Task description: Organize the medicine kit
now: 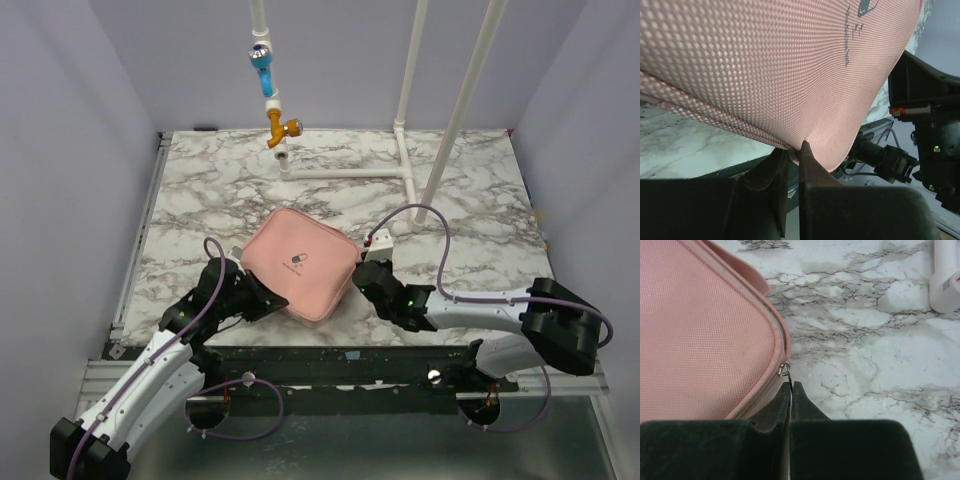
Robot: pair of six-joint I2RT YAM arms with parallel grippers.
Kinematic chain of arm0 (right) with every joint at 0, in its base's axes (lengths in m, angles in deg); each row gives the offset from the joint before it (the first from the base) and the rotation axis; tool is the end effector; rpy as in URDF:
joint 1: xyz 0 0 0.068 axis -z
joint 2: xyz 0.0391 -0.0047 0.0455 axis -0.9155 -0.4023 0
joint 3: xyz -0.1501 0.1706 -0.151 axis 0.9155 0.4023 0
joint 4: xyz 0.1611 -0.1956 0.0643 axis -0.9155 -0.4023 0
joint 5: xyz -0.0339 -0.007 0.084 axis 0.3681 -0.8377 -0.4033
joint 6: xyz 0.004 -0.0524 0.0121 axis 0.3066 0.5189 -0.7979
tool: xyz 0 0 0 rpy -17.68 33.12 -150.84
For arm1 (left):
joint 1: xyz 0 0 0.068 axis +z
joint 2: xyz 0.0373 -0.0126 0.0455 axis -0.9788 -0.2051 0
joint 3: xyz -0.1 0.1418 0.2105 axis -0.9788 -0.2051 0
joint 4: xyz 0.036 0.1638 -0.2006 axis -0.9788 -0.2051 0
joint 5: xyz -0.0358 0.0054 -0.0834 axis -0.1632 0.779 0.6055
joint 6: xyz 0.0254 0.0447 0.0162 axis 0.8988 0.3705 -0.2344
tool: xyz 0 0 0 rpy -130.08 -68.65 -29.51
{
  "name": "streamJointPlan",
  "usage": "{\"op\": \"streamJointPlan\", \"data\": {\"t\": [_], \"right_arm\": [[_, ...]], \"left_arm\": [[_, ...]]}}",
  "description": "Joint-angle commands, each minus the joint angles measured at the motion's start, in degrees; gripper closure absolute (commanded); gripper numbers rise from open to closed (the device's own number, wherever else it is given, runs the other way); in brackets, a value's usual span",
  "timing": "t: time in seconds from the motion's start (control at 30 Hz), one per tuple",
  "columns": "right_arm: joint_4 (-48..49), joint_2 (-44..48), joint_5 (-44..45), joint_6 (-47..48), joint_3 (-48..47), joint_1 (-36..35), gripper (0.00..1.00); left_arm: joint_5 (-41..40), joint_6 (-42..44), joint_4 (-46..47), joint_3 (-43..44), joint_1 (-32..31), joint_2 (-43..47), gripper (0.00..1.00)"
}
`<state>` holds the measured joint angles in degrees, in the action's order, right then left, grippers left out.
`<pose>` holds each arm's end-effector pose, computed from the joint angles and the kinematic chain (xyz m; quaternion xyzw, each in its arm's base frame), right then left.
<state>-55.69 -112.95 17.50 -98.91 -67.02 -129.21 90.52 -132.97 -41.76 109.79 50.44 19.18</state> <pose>0.1420 0.2210 0.1843 -0.0859 0.8312 0.0426 0.5476 0.1146 -0.0724 0.1977 -0.2237 0.8698 -0.3976 0.1878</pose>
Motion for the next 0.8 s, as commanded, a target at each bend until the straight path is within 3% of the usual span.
{"op": "streamJointPlan", "data": {"t": [0.0, 0.2, 0.47, 0.6, 0.77], "right_arm": [[4.0, -2.0, 1.2, 4.4, -2.3, 4.3, 1.0], [3.3, -1.6, -0.2, 4.0, -0.3, 4.4, 0.99], [-1.6, 4.8, -5.3, -3.8, 5.1, 4.0, 0.99], [-5.1, 6.3, -5.0, -7.8, 5.8, 1.8, 0.99], [-7.1, 8.9, -6.5, -11.2, 6.4, 0.4, 0.99]], "left_arm": [[4.9, 6.2, -2.7, 0.7, -0.1, 1.4, 1.0], [6.4, 8.4, -4.0, 2.3, -0.2, 1.4, 1.0], [1.9, 11.2, -8.3, 8.4, 0.1, -0.6, 0.6], [1.9, 10.7, -10.3, 10.2, 0.1, 0.0, 0.49], [7.3, 6.3, -8.4, 4.8, -0.1, 5.7, 0.41]]}}
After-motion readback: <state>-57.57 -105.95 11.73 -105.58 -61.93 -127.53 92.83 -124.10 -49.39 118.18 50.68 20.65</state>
